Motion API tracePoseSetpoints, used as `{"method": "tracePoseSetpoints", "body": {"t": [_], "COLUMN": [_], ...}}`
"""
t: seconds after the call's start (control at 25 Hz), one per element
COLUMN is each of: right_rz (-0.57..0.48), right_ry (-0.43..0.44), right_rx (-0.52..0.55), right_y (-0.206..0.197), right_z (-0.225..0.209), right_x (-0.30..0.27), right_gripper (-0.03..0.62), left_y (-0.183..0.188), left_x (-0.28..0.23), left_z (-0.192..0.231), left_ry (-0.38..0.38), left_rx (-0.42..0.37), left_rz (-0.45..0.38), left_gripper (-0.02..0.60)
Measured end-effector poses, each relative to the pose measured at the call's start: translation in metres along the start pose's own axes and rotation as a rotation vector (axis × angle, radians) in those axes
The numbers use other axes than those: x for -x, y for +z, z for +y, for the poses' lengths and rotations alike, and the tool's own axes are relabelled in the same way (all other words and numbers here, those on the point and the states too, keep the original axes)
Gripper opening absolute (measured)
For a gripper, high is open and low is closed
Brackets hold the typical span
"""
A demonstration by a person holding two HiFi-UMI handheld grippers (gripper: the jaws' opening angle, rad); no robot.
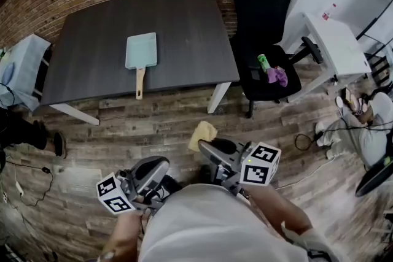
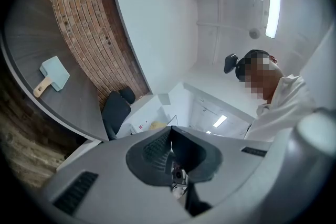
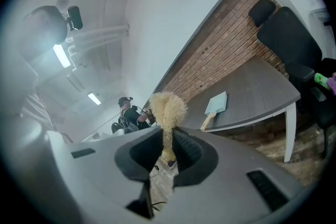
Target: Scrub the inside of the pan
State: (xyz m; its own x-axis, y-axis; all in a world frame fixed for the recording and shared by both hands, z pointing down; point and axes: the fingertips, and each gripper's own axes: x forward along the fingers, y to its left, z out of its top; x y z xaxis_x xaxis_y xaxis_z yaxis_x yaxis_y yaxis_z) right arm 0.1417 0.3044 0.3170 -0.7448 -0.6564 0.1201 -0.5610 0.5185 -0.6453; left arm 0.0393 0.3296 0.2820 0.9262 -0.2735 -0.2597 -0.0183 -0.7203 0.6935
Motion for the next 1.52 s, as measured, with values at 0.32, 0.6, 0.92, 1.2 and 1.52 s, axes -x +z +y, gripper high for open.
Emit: {"method": "tracePoseSetpoints", "body": {"t": [0.32, 0.6, 0.92, 1.2, 1.52], "right_rz": [0.026, 0.074, 0.135, 0.168, 0.165], "right_ry": [-0.017, 0.004, 0.068, 0.09, 0.021], "right_rx": [-0.019, -0.048, -0.079, -0.091, -0.07], "right_y": [-0.002, -0.004, -0.004, -0.006, 0.013], "right_z": [-0.023, -0.045, -0.067, -0.076, -0.103], "right_x": [0.022, 0.033, 0.035, 0.015, -0.032], "right_gripper": [0.055, 0.055, 0.055, 0.055, 0.055], "left_y": [-0.019, -0.034, -0.042, -0.035, -0.001], "left_x": [-0.012, -0.027, -0.035, -0.017, -0.004], "left_z": [0.01, 0.024, 0.036, 0.055, 0.121], "left_ry": [0.063, 0.17, 0.274, 0.358, 0.4], "left_rx": [0.007, 0.002, -0.002, 0.002, 0.037], "left_rz": [-0.021, -0.028, -0.082, -0.12, -0.109], "left_gripper": [0.009, 0.009, 0.009, 0.011, 0.126]}}
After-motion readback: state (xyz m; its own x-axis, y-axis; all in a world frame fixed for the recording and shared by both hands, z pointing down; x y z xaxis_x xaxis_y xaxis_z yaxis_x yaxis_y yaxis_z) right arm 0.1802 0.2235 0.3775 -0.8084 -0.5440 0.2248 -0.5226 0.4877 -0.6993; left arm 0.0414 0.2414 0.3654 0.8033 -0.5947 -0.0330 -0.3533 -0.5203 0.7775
